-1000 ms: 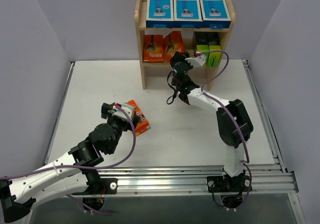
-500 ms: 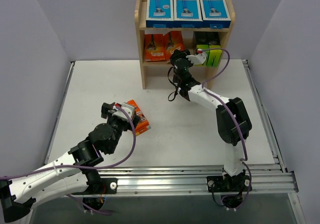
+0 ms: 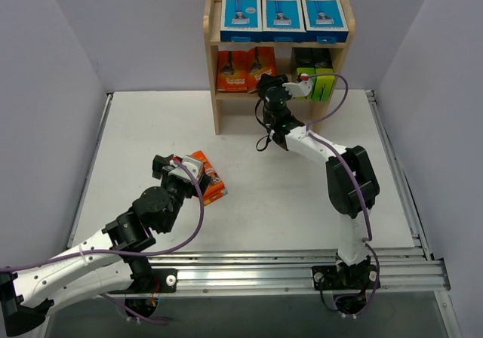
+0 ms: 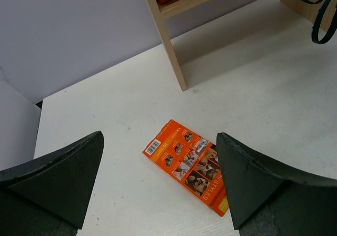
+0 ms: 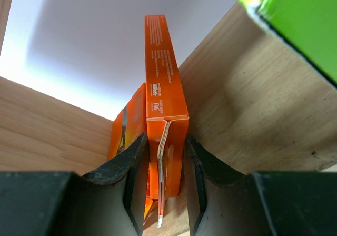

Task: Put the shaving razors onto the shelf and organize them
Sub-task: Place the shaving razor onto shelf

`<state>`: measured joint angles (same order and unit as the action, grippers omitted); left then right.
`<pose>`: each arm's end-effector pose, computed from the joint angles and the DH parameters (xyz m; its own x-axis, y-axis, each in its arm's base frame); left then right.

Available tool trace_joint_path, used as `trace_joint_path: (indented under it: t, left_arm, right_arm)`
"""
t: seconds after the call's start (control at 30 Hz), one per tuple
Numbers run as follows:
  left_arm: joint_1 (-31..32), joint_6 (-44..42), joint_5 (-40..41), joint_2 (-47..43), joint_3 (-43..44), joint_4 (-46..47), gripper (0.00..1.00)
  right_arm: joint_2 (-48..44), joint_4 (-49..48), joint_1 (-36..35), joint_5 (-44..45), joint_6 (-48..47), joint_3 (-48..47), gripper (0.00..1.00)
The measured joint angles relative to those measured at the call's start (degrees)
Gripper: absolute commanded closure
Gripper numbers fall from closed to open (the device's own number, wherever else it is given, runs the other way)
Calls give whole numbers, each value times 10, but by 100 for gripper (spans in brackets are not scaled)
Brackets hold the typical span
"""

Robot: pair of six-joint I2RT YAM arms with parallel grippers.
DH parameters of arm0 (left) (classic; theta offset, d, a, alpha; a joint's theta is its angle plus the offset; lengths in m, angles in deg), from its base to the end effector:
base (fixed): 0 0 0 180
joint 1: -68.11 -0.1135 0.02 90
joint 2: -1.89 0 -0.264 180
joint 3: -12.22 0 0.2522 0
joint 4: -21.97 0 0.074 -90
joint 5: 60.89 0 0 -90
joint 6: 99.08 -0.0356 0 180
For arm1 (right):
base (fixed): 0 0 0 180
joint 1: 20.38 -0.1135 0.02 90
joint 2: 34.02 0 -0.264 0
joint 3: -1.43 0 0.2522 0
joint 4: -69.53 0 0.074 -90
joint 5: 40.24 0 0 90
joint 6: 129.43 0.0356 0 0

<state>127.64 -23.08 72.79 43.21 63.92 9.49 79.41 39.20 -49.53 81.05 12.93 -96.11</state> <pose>0.1071 -0.1336 0.3296 0.0481 0.2633 -0.9635 0.2697 0.9254 0.2663 0.4183 0.2121 0.3127 0.1512 0.8592 -0.4888 -0.1584 0.5092 0.8459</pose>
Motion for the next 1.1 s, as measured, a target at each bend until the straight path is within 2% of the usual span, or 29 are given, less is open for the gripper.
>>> trace_joint_path:
  t: [0.07, 0.2, 0.53, 0.73, 1.1]
  left_arm:
    - [0, 0, 0, 0, 0, 2, 3]
    - [0, -1, -1, -2, 0, 3, 3]
    - [0, -2, -3, -7, -2, 7, 3]
    - [0, -2, -5, -9, -2, 7, 3]
    - [0, -2, -5, -10, -2, 7, 3]
  right_arm:
    - [3, 2, 1, -8, 6, -4, 70]
    - [12, 21, 0, -52, 15, -12, 67]
    - [14, 30, -5, -89, 26, -19, 45]
    - [7, 40, -5, -104, 32, -19, 36]
    - [-20, 115, -6, -114, 55, -19, 34]
